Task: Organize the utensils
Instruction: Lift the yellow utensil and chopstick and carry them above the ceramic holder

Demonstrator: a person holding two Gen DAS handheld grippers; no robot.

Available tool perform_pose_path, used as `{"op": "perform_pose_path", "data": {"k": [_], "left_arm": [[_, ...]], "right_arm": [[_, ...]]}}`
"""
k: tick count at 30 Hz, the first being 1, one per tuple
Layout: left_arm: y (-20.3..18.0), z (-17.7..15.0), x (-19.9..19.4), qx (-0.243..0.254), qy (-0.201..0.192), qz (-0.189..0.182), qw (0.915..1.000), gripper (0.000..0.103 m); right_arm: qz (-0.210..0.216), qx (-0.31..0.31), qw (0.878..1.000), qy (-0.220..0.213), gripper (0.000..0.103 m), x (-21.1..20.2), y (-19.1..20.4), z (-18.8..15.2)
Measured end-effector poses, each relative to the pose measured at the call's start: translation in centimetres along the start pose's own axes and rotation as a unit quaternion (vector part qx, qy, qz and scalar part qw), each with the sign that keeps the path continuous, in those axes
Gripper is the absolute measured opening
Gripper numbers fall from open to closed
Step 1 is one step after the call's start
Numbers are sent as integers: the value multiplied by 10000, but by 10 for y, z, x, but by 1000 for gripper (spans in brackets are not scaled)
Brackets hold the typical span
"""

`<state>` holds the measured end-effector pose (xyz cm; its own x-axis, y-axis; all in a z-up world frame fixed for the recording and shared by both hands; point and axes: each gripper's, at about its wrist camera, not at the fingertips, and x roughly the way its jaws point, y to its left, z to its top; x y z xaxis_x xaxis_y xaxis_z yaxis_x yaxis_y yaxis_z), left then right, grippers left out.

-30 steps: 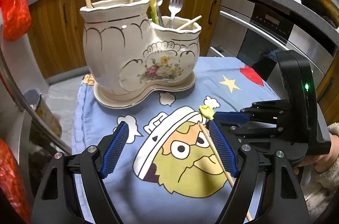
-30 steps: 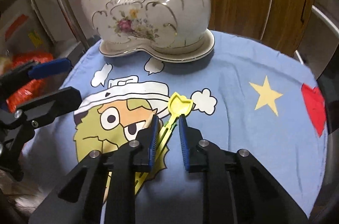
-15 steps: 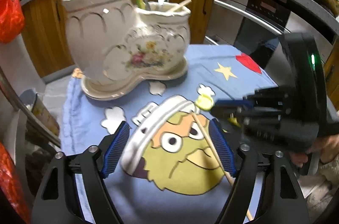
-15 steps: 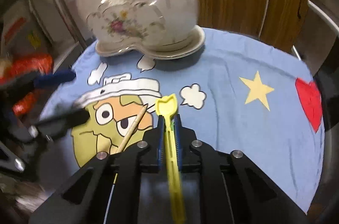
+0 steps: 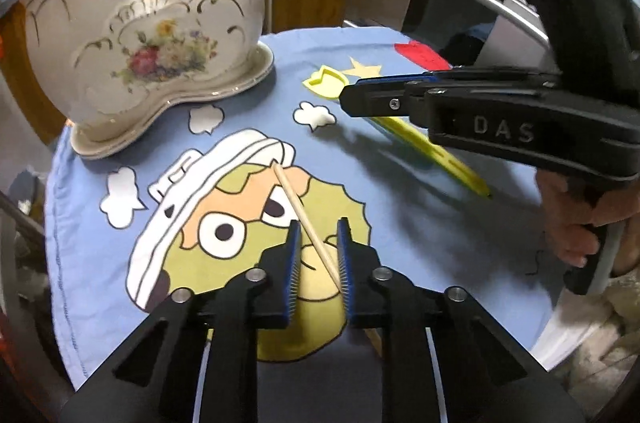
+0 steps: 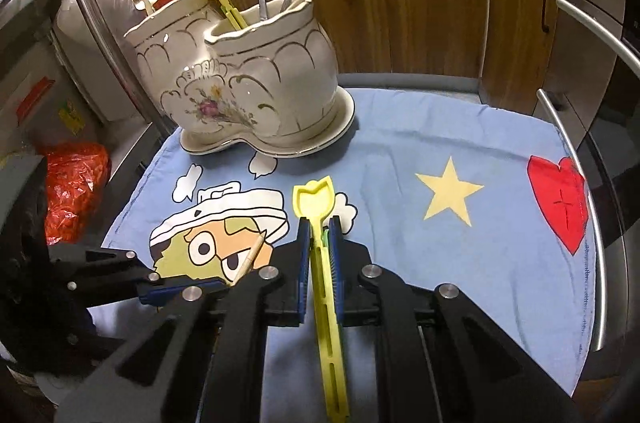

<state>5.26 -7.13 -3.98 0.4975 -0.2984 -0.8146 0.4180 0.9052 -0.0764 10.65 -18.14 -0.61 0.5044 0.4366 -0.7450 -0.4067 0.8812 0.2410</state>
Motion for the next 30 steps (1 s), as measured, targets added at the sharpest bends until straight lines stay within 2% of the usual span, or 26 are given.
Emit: {"op": "perform_pose_path", "data": {"k": [3, 6, 13, 20, 23, 30], "left_arm": [[-11, 2, 5, 255, -67, 431, 9987, 12], [-14, 5, 9, 305, -110, 586, 9978, 9], [7, 10, 0, -127, -215, 258, 9994, 5], [23, 13, -51, -388, -993, -15, 9943, 5], [34, 24, -80, -494, -1464, -98, 9879, 5], [67, 77, -143, -600, -2459, 135, 9673, 5]], "right_arm": [[-2, 13, 10000, -53, 9, -2, 0, 0], [61, 49, 9999, -144, 9, -8, -2, 1], [406, 241, 9979, -449, 9, -23, -7, 4], [472, 393, 9959, -663, 9, -34, -11, 8], [476, 360, 9942, -897, 9, -44, -8, 16], [378, 101, 9894, -1399, 9, -64, 2, 63]]}}
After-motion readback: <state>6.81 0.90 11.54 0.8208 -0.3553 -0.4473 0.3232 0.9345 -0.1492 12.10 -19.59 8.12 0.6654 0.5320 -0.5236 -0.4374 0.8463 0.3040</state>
